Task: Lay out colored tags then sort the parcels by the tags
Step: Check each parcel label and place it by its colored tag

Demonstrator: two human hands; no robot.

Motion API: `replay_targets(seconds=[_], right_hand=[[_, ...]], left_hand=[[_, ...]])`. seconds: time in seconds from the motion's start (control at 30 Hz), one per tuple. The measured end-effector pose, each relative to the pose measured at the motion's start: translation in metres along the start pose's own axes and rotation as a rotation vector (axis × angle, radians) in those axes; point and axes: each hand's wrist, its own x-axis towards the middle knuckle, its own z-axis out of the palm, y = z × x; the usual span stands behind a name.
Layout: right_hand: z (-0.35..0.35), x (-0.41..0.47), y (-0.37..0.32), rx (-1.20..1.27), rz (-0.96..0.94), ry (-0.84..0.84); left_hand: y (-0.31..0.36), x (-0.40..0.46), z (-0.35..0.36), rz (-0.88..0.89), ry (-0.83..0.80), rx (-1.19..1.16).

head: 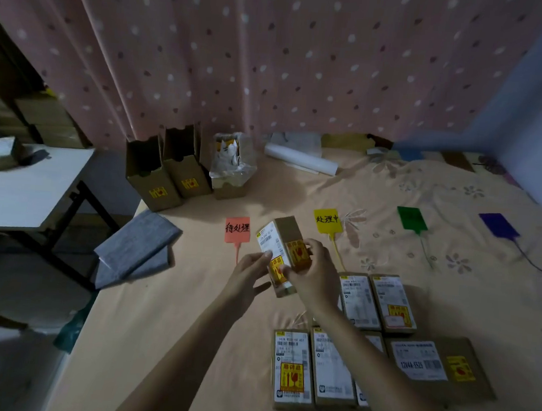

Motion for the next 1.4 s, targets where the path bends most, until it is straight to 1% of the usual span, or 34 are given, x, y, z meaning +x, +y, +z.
replay_targets(seconds=[0.07,0.13,0.2,0.23,0.27,0.33,0.37,0.43,0.53,0.6,0.67,0.8,0.93,1.17,1.4], right_hand=[[0.002,-0.01,-0.005,-0.016,-0.092,0.048],[0.003,-0.018,-0.008,0.031,-0.181,0.027],[0.003,-0.021,-0.007,0.119,-0.248,-0.007],[0.002,-0.021,-0.007,0.206,-0.242,-0.024],[-0.001,-0.021,-0.006,0.314,-0.193,-0.047],[-0.006,-0.017,-0.005,0.53,-0.018,-0.094],[-0.008,-0.013,-0.002,0.606,0.074,-0.108],[-0.013,-0.005,0.004,0.676,0.207,-0.145],[-0.021,0.0,-0.001,0.703,0.285,-0.31],[-0.025,-0.001,-0.007,0.711,0.294,-0.414],[-0.027,-0.002,-0.012,0.75,0.277,-0.454],[-0.034,-0.005,-0.02,0.894,0.31,-0.449],[-0.044,-0.008,-0.023,0.984,0.295,-0.465],[-0.057,-0.018,-0.032,1.0,0.228,-0.444],[-0.06,-0.022,-0.037,0.972,0.188,-0.414]], left_hand=[[0.003,-0.003,0.005,0.032,-0.024,0.051],[0.002,-0.006,0.007,0.049,-0.035,0.066],[0.001,-0.005,0.003,0.032,-0.035,0.012],[0.001,-0.004,0.002,0.015,-0.035,-0.03],[0.002,-0.004,0.001,-0.003,-0.036,-0.068],[0.004,-0.003,-0.001,-0.022,-0.037,-0.111],[0.006,-0.003,-0.001,-0.029,-0.042,-0.11],[0.009,-0.004,0.0,-0.028,-0.054,-0.095],[0.017,-0.009,0.004,-0.007,-0.069,-0.056],[0.021,-0.014,0.008,0.007,-0.062,-0.026],[0.024,-0.017,0.012,0.028,-0.072,-0.004],[0.031,-0.024,0.012,0.045,-0.063,-0.023],[0.039,-0.034,0.009,0.086,-0.105,0.015],[0.045,-0.041,0.009,0.117,-0.082,0.002],[0.047,-0.044,0.01,0.119,-0.094,-0.025]])
